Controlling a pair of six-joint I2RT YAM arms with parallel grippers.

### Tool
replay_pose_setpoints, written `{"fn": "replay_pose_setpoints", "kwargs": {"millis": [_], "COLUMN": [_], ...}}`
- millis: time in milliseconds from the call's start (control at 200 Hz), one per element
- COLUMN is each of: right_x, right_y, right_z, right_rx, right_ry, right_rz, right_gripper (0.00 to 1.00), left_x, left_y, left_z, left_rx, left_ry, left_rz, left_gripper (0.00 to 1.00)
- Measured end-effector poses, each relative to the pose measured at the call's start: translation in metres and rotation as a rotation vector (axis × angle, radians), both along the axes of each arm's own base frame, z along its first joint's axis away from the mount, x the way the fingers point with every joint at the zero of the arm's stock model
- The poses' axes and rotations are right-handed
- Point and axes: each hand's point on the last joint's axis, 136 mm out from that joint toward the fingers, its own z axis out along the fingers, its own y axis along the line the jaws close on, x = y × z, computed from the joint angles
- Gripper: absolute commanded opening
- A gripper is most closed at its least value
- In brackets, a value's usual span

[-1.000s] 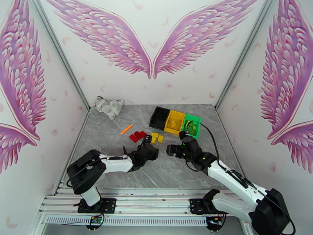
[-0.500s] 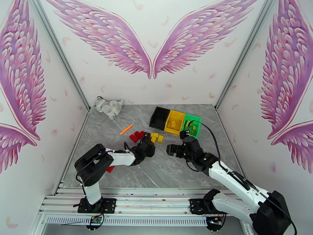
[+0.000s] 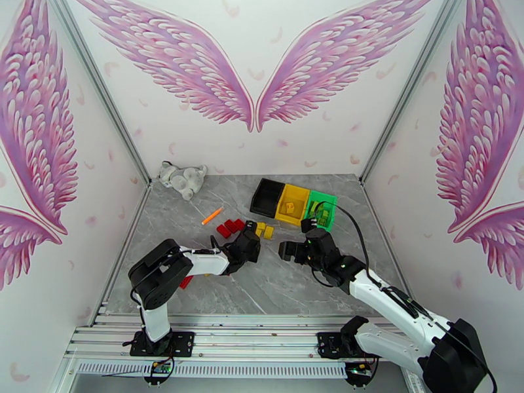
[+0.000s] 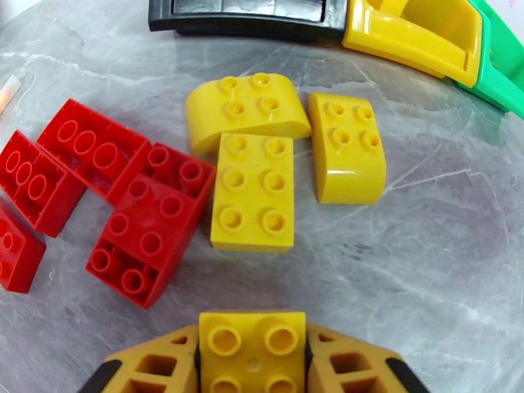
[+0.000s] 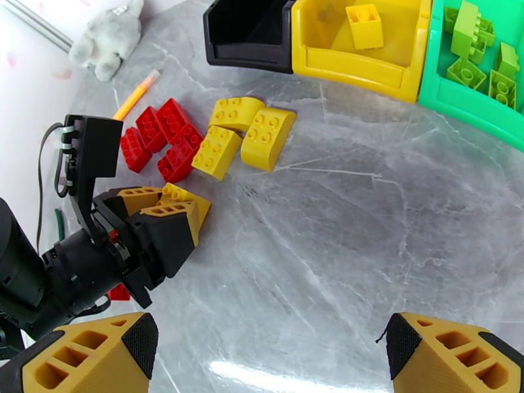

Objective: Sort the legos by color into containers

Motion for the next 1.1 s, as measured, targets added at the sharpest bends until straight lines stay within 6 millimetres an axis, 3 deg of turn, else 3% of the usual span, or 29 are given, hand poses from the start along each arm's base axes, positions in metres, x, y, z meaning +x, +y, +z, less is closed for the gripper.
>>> {"fn": "replay_pose_setpoints", "kwargs": {"millis": [170, 360, 475, 645, 780, 905, 1010, 1100], "right_x": [0.0, 0.001, 0.001, 0.003, 0.007, 0.009, 0.008, 0.008], "right_y": [0.0, -0.003, -0.011, -0.033, -0.054, -0.064, -0.069, -0.072], "right_z": [0.0, -0.001, 0.002, 0.01, 0.018, 0.015, 0.007, 0.003], "right_rx": [0.0, -0.012, -0.023, -0.067, -0.115, -0.15, -0.183, -0.204], "right_ry": [0.0, -0.001, -0.012, -0.033, -0.035, -0.029, -0.008, 0.001], "right_rz": [0.0, -0.016, -0.055, -0.163, -0.293, -0.351, -0.369, -0.378], "right_gripper": [0.97, 1.0, 0.99, 0.99, 0.99, 0.99, 0.99, 0.99], "left_x": [-0.003, -0.006, 0.002, 0.038, 0.072, 0.103, 0.129, 0.148], "left_y": [-0.004, -0.017, -0.035, -0.08, -0.113, -0.137, -0.151, -0.161], "left_z": [0.009, 0.034, 0.055, 0.115, 0.149, 0.165, 0.166, 0.163], "left_rx": [-0.019, -0.087, -0.136, -0.263, -0.343, -0.403, -0.437, -0.459], "left_ry": [-0.006, -0.021, -0.029, -0.112, -0.163, -0.185, -0.187, -0.176], "left_rz": [-0.016, -0.063, -0.105, -0.16, -0.196, -0.226, -0.239, -0.249], "left_gripper": [0.35, 0.34, 0.35, 0.35, 0.35, 0.37, 0.39, 0.51]}}
